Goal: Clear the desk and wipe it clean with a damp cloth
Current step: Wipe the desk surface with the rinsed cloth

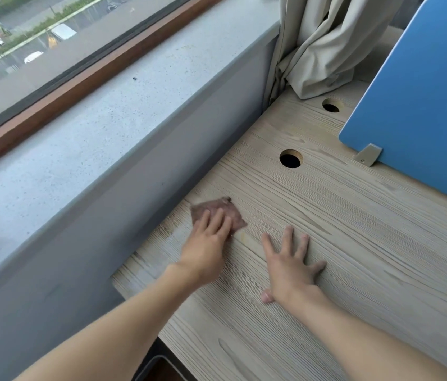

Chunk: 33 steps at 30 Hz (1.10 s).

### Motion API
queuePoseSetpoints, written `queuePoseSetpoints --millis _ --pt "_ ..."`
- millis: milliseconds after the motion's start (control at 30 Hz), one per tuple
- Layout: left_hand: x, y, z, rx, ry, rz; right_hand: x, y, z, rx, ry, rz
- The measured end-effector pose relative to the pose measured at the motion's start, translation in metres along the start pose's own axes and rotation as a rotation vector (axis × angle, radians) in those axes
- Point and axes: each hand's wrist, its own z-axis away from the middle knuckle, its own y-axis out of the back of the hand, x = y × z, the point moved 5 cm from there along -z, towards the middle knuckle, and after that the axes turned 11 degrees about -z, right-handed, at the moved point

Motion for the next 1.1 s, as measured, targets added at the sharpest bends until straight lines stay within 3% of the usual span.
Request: queuePoseSetpoints --millis 233,367,533,667,833,933,1100 --pt "0.016 0.006 0.004 -0.002 0.017 0.034 0.018 -0.01 0.019 0.144 -0.013 -0.042" --pt "0.038 -0.009 0.026 -0.029 -0.156 -0.034 0.024 -0.016 0.022 0.128 -0.096 -0.136" --pt "0.034 -0.006 0.027 0.027 -0.08 0.01 0.022 -0.016 0.019 0.113 -0.106 -0.126" --pt "0.043 -0.02 0.056 0.001 -0.17 -0.017 0.022 -0.014 0.019 0.108 -0.108 -0.116" --pt "0.021 -0.005 0.03 0.049 -0.019 0.027 0.02 -0.012 0.021 0.102 -0.109 -0.074" --pt "0.031 -0.014 0.048 0.009 -0.06 0.006 0.013 -0.01 0.021 0.123 -0.071 -0.027" --pt "-0.007 -0.01 0.035 0.032 0.04 0.026 -0.007 -0.016 0.021 -0.009 -0.018 -0.07"
